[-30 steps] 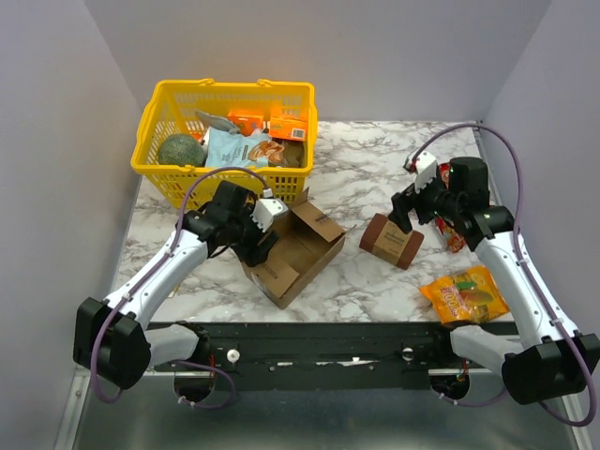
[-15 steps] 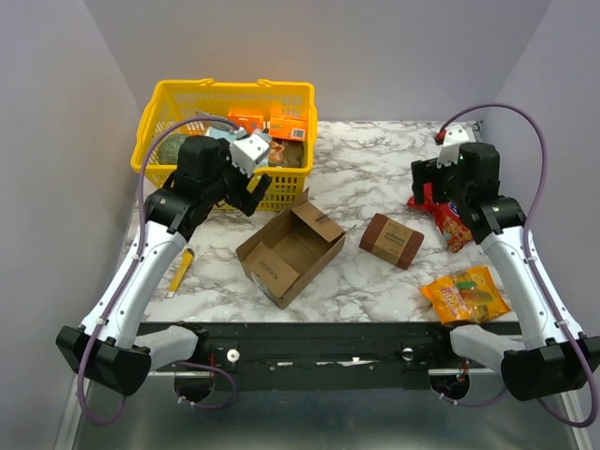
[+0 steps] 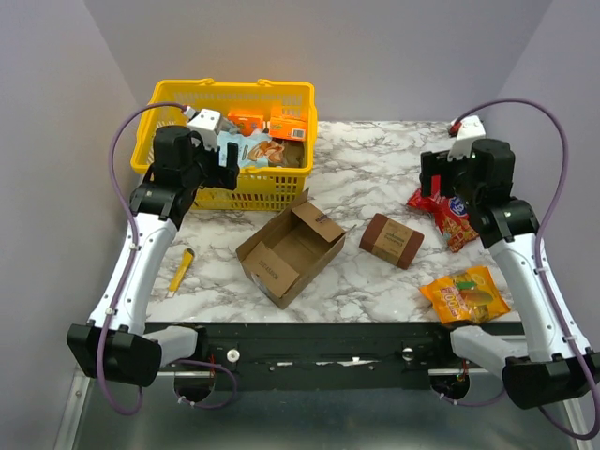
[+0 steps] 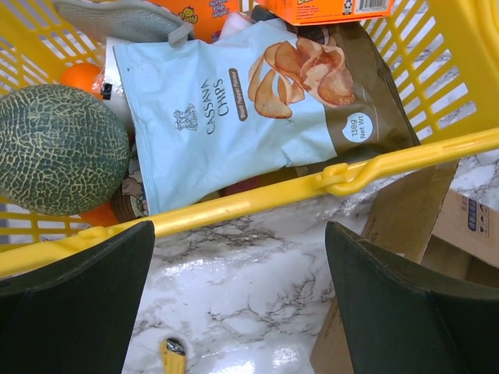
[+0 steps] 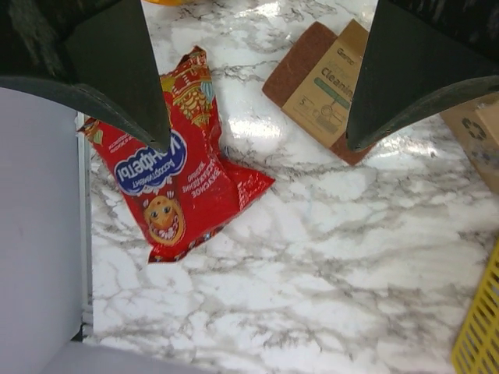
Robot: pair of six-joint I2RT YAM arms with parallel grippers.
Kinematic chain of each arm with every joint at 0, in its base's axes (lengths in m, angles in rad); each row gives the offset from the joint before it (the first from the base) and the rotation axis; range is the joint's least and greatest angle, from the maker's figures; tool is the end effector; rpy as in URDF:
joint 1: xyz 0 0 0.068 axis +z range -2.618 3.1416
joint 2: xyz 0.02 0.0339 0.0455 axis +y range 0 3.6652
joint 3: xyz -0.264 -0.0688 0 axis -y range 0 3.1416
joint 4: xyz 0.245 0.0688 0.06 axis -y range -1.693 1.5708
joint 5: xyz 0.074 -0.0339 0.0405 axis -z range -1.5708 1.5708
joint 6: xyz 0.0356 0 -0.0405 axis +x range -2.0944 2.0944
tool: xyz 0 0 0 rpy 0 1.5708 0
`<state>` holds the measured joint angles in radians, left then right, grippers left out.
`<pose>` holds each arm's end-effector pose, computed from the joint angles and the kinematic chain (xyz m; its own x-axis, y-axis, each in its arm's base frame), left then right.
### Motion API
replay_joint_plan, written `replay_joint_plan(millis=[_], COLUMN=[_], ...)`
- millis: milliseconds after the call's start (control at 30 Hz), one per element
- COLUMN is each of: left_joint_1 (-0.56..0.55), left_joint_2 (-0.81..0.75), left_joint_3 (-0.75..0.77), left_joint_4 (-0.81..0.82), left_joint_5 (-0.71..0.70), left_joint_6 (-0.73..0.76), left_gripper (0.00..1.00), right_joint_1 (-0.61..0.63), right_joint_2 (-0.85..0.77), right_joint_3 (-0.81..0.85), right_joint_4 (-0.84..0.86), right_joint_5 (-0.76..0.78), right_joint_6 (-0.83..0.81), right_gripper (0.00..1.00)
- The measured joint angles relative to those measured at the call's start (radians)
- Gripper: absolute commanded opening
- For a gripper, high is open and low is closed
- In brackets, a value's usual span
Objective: Unpack the express box
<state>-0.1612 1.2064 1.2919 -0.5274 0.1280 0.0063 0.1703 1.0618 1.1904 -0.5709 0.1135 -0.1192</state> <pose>0.2596 -0.0468 0.3941 -0.4204 0.0747 -0.9043 0.2757 0.9600 -0.0489 0.2229 0.0342 0.3881 -0.4108 -0.1905 -0.8916 -0.1172 0.9808 -0.1556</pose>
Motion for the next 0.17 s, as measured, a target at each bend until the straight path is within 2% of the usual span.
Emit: replay_joint_plan(millis=[167], left_joint_1=[0.003], left_joint_2=[0.002], left_joint_3=[0.000], left_joint_4=[0.007], left_joint_5=[-0.013], left_joint_6=[-0.009], left_gripper=[0.99], right_joint_1=[0.000], right_joint_2=[0.040], right_joint_3=[0.196], right_joint_4=[0.027], right_joint_5=[0.026], right_joint_6=[0.026], right_gripper=[1.00])
